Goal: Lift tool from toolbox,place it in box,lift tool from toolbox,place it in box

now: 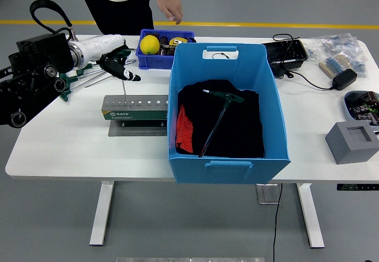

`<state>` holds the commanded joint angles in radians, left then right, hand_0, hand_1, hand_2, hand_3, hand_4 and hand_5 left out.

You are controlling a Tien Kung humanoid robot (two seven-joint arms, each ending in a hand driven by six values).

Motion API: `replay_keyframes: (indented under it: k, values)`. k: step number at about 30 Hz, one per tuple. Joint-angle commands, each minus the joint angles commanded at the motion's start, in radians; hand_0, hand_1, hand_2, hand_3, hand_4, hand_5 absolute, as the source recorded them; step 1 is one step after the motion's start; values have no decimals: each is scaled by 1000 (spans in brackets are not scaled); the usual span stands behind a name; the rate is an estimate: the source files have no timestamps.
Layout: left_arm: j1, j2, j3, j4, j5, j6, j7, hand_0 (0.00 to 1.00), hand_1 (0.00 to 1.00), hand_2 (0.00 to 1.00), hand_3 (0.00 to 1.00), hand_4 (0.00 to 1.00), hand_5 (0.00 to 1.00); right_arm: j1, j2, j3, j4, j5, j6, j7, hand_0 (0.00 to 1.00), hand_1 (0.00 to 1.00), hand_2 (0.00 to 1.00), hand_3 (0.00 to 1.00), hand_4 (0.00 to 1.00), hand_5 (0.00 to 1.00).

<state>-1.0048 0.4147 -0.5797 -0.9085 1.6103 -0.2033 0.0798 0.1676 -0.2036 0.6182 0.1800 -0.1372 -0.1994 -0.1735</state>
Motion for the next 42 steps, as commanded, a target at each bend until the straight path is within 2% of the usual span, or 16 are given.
replay_keyframes:
  k: [10,17,24,30,35,40,42]
  values:
    - [-3,9,-10,-29,15,-18,-9,18,2,2,45,803,579,-9,3,-20,0,16,-1,2,675,669,716,563,792,670]
    - [-2,15,-19,-50,38,-18,-39,16,2,2,45,790,618,-14,5,-23,0,16,-1,0,675,673,716,563,791,671]
    - [-3,21,-32,-75,90,-6,-86,17,2,2,45,776,610,-15,6,-21,0,14,-1,-1,674,672,717,563,790,671]
    - [-12,27,-60,-92,108,-39,-139,26,2,2,49,769,615,-10,4,-14,0,9,0,-2,675,672,716,563,790,670]
    - [-29,30,-76,-102,100,-54,-152,27,2,2,50,775,621,-7,2,-11,0,10,0,0,675,671,716,563,791,670]
    - [-48,16,-90,-128,83,-40,-168,27,2,2,50,775,621,-4,0,-8,0,5,0,-1,675,671,716,563,791,670]
    - [-61,-11,-84,-129,73,-23,-181,27,2,2,52,781,626,-3,-1,-6,0,2,1,-1,674,671,716,563,791,670]
